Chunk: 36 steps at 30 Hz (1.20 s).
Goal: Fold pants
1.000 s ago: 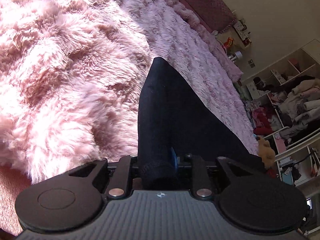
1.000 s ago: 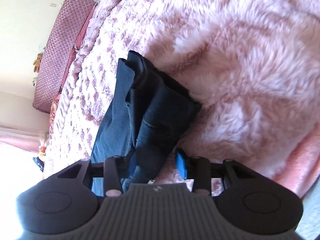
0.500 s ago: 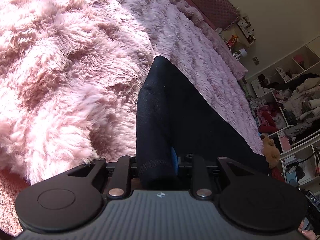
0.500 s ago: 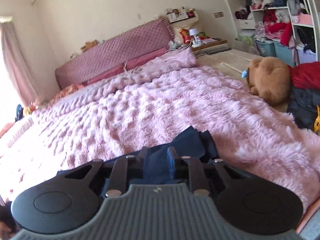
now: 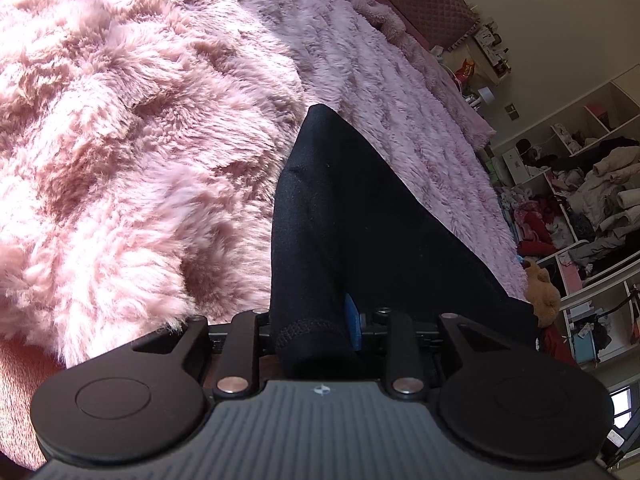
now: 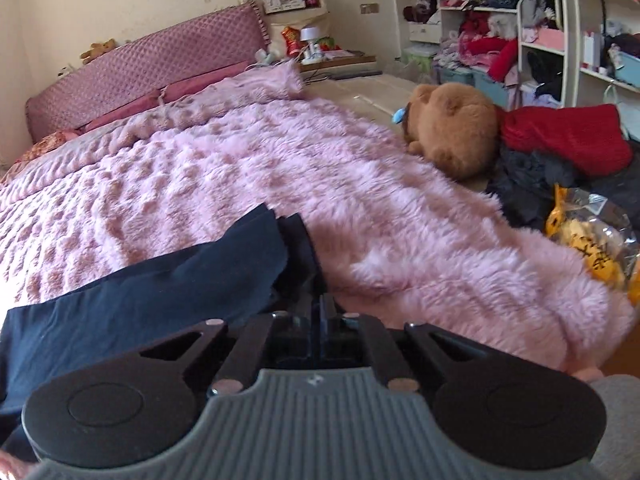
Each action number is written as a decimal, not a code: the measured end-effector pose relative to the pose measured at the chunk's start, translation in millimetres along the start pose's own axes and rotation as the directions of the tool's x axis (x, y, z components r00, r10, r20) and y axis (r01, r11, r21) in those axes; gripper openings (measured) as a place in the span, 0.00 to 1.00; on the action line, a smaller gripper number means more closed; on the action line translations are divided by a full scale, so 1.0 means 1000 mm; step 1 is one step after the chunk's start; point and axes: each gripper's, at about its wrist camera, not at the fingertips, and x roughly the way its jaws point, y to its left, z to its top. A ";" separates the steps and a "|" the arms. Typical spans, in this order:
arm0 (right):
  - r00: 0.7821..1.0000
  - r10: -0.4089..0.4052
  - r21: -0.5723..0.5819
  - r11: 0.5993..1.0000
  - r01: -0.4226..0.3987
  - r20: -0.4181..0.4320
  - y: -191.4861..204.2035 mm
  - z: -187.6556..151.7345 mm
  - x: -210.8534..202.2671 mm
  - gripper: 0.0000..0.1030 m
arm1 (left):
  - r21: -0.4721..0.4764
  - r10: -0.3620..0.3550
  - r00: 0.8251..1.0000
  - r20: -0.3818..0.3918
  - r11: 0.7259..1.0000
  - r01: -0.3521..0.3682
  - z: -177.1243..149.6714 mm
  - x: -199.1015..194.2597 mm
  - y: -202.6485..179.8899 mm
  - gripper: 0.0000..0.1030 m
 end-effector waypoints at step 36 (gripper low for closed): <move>0.891 0.316 -0.189 0.902 -0.389 -0.326 0.186 -0.045 0.068 0.00 | -0.017 -0.051 0.998 -0.040 0.999 0.051 0.008 0.018 0.003 0.36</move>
